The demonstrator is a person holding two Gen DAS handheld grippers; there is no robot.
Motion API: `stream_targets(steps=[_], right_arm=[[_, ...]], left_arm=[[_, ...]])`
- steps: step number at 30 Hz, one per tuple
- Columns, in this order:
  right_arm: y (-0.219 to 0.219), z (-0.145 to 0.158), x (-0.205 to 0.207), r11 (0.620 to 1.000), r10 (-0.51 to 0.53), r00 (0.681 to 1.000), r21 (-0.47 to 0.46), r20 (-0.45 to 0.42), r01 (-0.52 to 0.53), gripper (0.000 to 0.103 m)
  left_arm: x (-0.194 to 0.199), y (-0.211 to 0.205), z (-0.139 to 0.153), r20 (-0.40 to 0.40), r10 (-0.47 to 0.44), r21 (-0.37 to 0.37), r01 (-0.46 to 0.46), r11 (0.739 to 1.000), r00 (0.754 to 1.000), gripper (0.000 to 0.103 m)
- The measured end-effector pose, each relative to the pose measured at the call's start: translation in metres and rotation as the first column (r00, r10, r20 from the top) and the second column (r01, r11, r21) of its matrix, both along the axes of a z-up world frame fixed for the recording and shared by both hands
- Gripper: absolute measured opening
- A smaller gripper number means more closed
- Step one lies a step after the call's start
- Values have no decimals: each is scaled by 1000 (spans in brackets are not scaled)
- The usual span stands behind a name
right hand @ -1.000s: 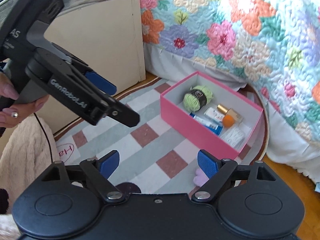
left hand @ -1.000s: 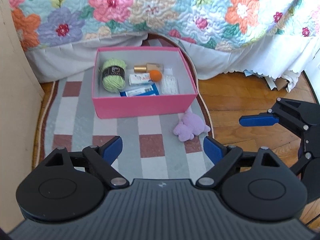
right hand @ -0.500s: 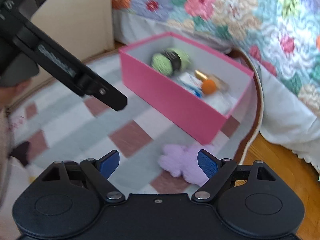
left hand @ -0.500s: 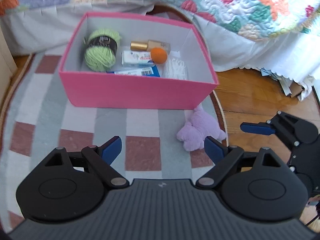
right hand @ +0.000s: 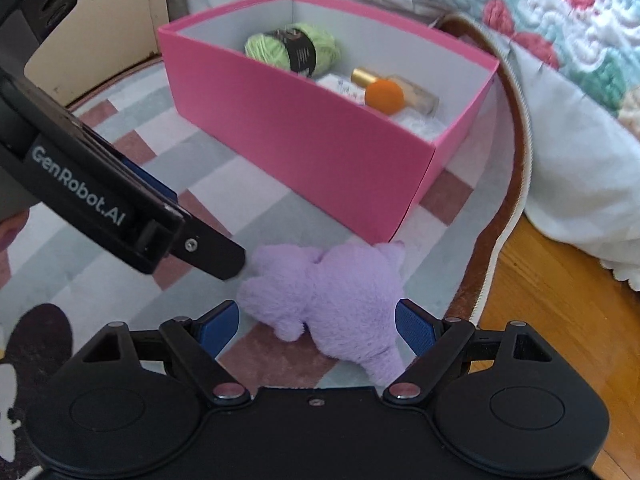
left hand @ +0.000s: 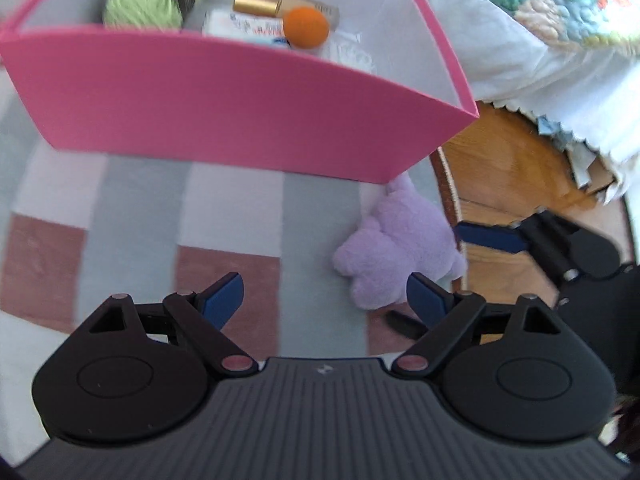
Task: Organize objects
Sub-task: 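Lift the left tool out of the box toward the lilac plush toy, then lower the left tool and close it on the lilac plush toy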
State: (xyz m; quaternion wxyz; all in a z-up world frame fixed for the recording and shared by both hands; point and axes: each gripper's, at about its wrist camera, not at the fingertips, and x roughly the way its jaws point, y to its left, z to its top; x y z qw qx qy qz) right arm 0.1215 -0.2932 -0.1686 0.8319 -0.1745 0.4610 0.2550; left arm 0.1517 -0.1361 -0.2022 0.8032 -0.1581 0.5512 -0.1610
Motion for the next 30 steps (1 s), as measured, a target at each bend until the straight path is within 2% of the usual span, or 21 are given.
stream_targets(steps=[2, 4, 7, 8, 11, 13, 15, 16, 18, 20, 22, 25, 30], right_arm=[[1, -7, 5, 1000, 10, 1000, -12, -16, -10, 88], [2, -12, 8, 999, 26, 1000, -38, -7, -26, 89], [-1, -18, 15, 999, 27, 999, -37, -22, -28, 90], [-2, -21, 17, 999, 21, 999, -40, -26, -22, 90], [-9, -30, 26, 1000, -13, 997, -12, -73, 12, 90], [-14, -33, 30, 997, -59, 992, 45, -110, 64, 91], [-14, -33, 27, 994, -80, 992, 60, -100, 87, 89], [-12, -33, 23, 994, -84, 993, 57, -85, 89, 87], [-9, -32, 16, 992, -105, 993, 60, -61, 108, 85], [-10, -32, 9, 987, -138, 989, 70, -47, 142, 82], [-11, -32, 5, 982, -167, 985, 82, -38, 170, 78], [-9, -31, 2, 975, -203, 979, 84, -32, 205, 73], [-4, -27, -9, 965, -247, 969, 87, -22, 248, 67]], left_arm=[[3, -3, -4, 7, 5, -27, -5, 1000, 1000, 87], [6, -7, -9, 3, 18, -19, -18, 1000, 1000, 86], [10, -12, -20, -32, 34, -47, -35, 998, 999, 81], [10, -12, -20, -18, 47, -48, -48, 998, 999, 81], [9, -21, -19, 15, 17, -27, -16, 999, 1000, 78], [7, -23, -19, 32, 29, -29, -28, 999, 999, 74], [5, -22, -21, 28, 38, -63, -36, 997, 999, 58], [5, -21, -21, 18, 45, -81, -43, 996, 999, 56], [3, -21, -23, 12, 35, -111, -33, 993, 999, 41], [0, -22, -26, -1, 36, -132, -36, 991, 999, 34], [-5, -25, -28, -4, 35, -134, -36, 990, 999, 32], [-13, -25, -26, 35, 35, -131, -30, 991, 999, 30], [-16, -23, -24, 18, 41, -138, -38, 990, 999, 27]])
